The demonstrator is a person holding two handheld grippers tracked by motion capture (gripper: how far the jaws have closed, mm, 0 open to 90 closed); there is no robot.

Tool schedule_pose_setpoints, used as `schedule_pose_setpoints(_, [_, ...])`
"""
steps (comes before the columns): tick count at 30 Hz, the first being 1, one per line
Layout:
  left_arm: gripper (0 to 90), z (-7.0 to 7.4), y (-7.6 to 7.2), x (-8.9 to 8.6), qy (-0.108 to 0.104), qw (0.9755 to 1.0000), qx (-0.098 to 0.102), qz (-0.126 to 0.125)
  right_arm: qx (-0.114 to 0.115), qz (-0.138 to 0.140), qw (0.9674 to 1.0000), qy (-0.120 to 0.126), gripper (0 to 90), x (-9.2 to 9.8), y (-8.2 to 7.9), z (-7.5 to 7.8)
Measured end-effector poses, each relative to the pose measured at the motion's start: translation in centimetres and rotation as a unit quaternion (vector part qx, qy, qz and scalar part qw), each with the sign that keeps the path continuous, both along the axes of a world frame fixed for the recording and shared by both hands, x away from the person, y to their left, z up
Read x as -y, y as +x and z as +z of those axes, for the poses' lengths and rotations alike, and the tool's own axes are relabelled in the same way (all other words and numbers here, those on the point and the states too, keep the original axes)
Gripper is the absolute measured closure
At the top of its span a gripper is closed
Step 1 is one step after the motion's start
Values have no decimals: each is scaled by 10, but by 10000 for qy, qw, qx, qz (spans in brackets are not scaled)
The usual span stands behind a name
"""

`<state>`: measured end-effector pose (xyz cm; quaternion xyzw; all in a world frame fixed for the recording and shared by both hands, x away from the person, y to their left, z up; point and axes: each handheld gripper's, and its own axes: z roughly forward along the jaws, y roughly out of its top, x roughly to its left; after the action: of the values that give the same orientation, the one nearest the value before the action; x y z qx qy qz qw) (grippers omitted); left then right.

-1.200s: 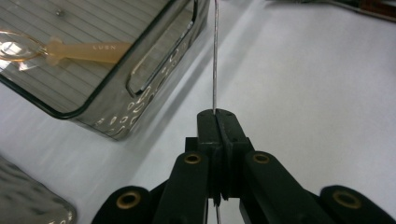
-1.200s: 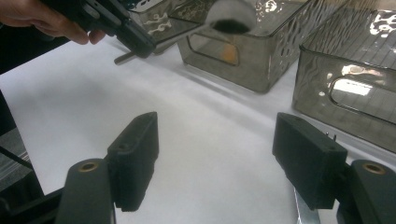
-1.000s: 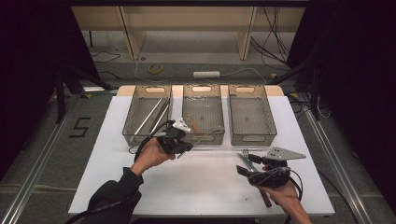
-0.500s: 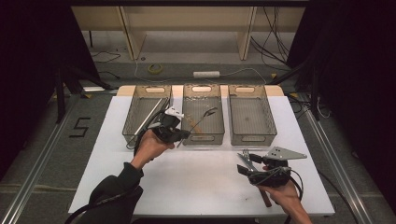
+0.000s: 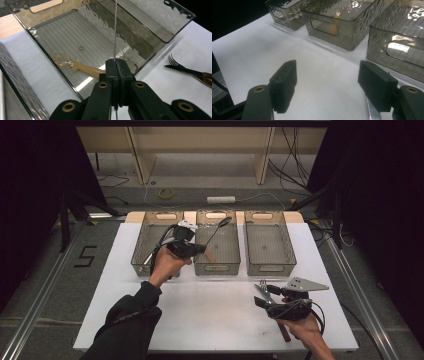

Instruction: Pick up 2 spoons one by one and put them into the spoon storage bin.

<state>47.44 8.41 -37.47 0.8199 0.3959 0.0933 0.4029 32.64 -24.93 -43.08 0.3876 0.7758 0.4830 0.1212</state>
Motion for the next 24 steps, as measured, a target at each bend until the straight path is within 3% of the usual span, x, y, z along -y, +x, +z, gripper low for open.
schedule_pose_setpoints(11, [891, 0, 15, 6, -104, 9996, -29, 249, 6, 19, 10000, -7, 325, -1, 0, 0])
schedule_pose_setpoints(24, [890, -11, 30, 11, -63, 9985, -84, 538, -8, 42, 10000, -8, 325, -1, 0, -1])
